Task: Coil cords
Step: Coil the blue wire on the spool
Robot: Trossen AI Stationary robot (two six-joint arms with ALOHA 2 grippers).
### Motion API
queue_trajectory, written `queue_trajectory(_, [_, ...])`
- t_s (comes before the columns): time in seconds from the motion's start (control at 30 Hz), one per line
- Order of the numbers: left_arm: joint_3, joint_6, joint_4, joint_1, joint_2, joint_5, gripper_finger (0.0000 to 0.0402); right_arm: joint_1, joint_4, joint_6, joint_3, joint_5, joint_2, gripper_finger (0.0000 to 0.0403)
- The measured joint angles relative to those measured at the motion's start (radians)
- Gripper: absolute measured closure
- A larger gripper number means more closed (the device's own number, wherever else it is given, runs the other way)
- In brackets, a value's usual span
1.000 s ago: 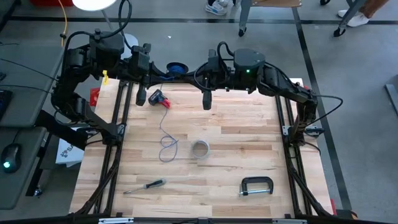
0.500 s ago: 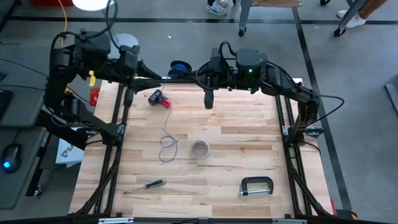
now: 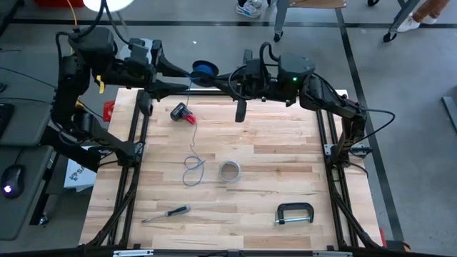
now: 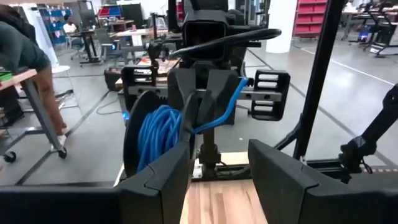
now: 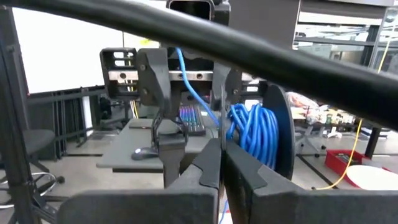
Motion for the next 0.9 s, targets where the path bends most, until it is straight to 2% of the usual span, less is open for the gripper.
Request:
queue_trajectory(0.4, [-0.001,-0.017,0.045,-0.001,-0.002,-0.001,0.0238,0.004,0.043,-0.006,0.0,-0.027,0.0,0.0403])
queue_trajectory(0.7, [0.001,0.0,0.05,0.0,-0.051,-0.06,0.0238,0.005,0.056,-0.011,0.0,-0.048,-0.002,0.0403])
queue_trajectory(0.9, [0.0,-0.039,0.046,0.0,-0.024,-0.028,0.0238,0.005,0.097,-0.012,0.0,-0.048,-0.003,0.0403])
